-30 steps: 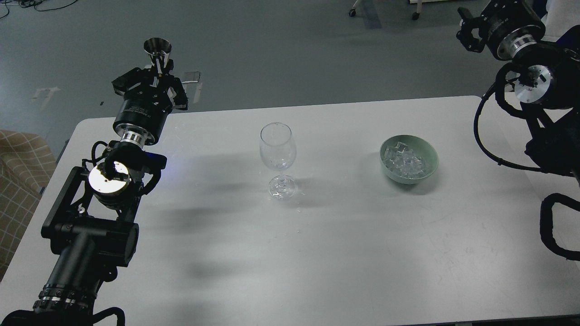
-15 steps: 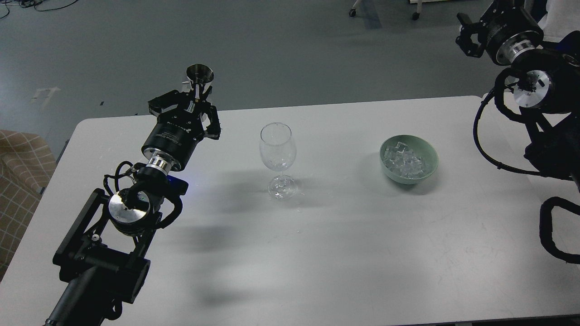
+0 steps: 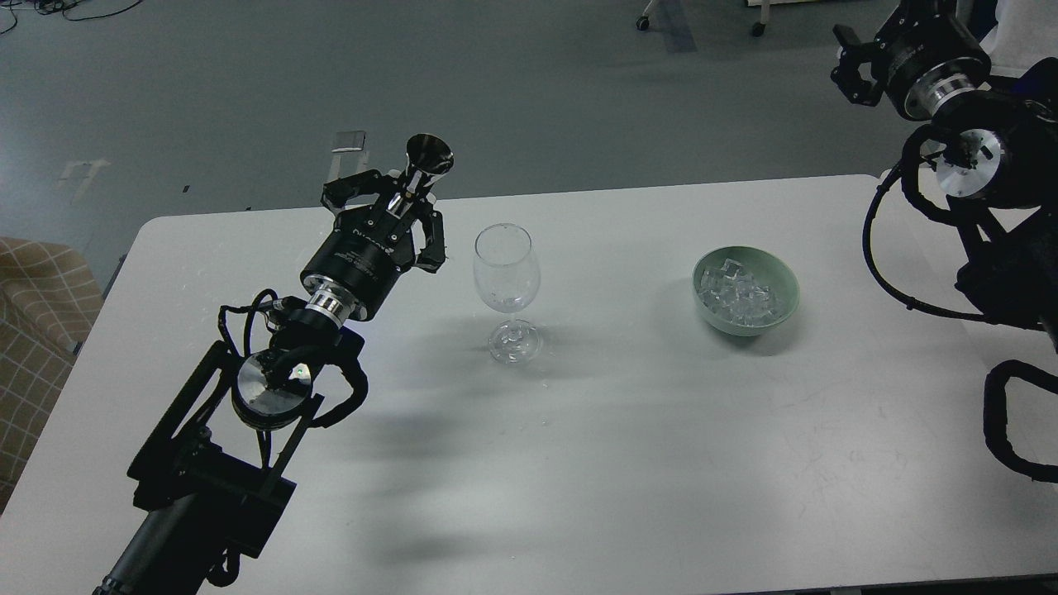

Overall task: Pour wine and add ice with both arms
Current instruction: 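Carry the silver cup with the left gripper above the wine glass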

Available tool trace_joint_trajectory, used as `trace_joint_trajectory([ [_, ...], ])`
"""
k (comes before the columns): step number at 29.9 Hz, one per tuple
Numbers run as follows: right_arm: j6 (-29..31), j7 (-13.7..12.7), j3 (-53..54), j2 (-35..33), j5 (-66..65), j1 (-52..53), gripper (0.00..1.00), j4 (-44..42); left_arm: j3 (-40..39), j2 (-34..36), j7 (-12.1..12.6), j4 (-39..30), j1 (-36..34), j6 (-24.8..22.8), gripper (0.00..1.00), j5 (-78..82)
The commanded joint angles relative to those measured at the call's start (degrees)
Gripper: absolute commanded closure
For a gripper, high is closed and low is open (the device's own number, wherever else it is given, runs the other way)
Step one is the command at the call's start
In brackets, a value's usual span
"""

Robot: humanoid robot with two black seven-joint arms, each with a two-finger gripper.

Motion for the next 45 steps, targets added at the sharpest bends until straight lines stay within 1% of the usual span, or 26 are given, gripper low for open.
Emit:
trace_joint_trajectory([
  [1,0.0,0.0,0.0,-0.1,0.0,0.0,0.00,0.0,0.0,-0.2,0.3,0.0,0.0,0.1,0.86,0.4],
  [9,0.0,0.0,0.0,-0.1,0.0,0.0,0.00,-0.1,0.2,-0.1,0.2,-0.1,0.2,-0.2,0.86,1.7],
  [12,0.0,0.0,0.0,-0.1,0.0,-0.1,0.00,-0.1,2.3,0.5,0.1,-0.1,0.2,-0.7,0.85,4.8],
  [17,0.0,0.0,0.0,-0.1,0.0,-0.1,0.00,-0.1,2.5,0.5,0.1,-0.7,0.2,-1.1,0.86,6.4],
  [24,0.0,0.0,0.0,-0.1,0.0,-0.1,0.00,0.0,3.0,0.6,0.2,-0.6,0.3,-1.1,0.85,14.2],
  [35,0.0,0.0,0.0,-0.1,0.0,-0.1,0.00,0.0,2.9,1.1,0.2,-0.3,-0.1,-1.1,0.85,16.4],
  [39,0.0,0.0,0.0,-0.1,0.0,-0.1,0.00,0.0,3.0,0.8,0.2,-0.4,-0.1,-1.1,0.85,22.5],
  [45,0.0,0.0,0.0,-0.1,0.0,0.0,0.00,0.0,4.0,0.9,0.1,-0.6,-0.5,-1.5,0.85,26.1],
])
